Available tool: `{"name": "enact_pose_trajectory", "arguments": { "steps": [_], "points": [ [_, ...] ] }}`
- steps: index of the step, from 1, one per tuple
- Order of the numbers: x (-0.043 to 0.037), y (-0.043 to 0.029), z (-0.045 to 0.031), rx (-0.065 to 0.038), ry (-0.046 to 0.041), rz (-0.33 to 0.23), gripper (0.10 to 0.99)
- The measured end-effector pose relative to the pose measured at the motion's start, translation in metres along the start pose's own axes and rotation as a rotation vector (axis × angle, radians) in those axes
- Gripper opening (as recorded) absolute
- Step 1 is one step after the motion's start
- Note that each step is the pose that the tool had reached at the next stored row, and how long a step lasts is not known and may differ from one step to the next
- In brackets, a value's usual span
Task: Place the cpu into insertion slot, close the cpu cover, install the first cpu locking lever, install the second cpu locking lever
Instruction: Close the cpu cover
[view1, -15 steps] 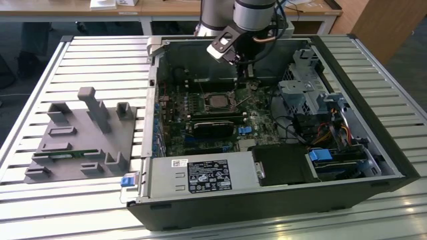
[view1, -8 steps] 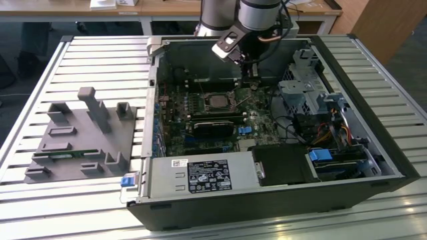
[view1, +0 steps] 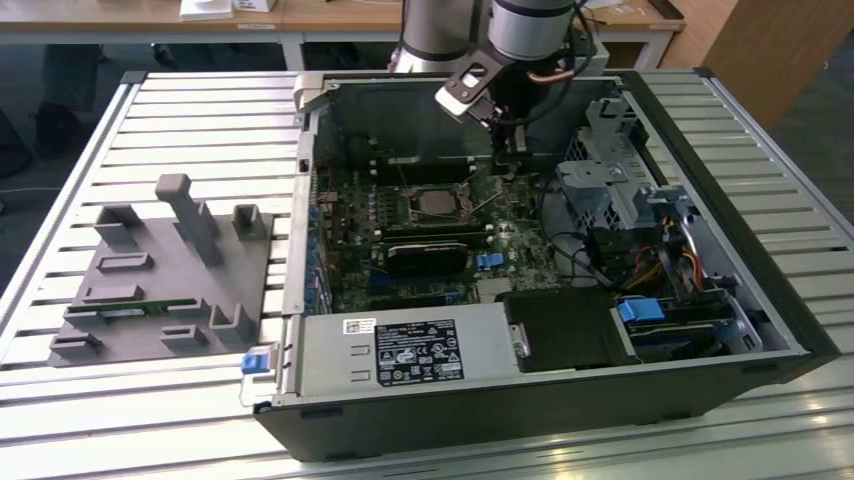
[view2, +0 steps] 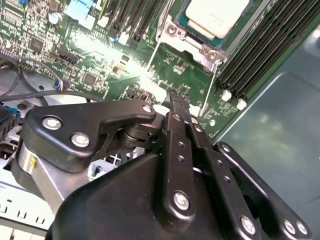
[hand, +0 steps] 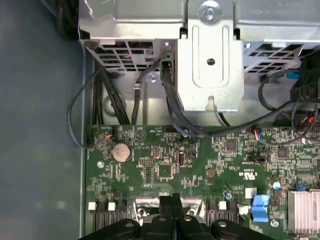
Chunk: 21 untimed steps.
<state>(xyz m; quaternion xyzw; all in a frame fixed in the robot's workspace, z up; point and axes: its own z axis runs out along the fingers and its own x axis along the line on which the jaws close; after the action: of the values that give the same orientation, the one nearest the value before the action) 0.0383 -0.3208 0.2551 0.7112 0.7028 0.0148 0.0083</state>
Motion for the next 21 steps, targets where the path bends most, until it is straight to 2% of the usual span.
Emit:
{"name": "enact_pose_trajectory", "arguments": {
  "steps": [15, 21],
  "points": [
    [0.0021, 0.0177, 0.0004, 0.001, -0.0018, 0.002, 0.106],
    [0.0036, 0.0226, 0.0030, 0.005, -0.0021, 0.002, 0.106]
  ]
}}
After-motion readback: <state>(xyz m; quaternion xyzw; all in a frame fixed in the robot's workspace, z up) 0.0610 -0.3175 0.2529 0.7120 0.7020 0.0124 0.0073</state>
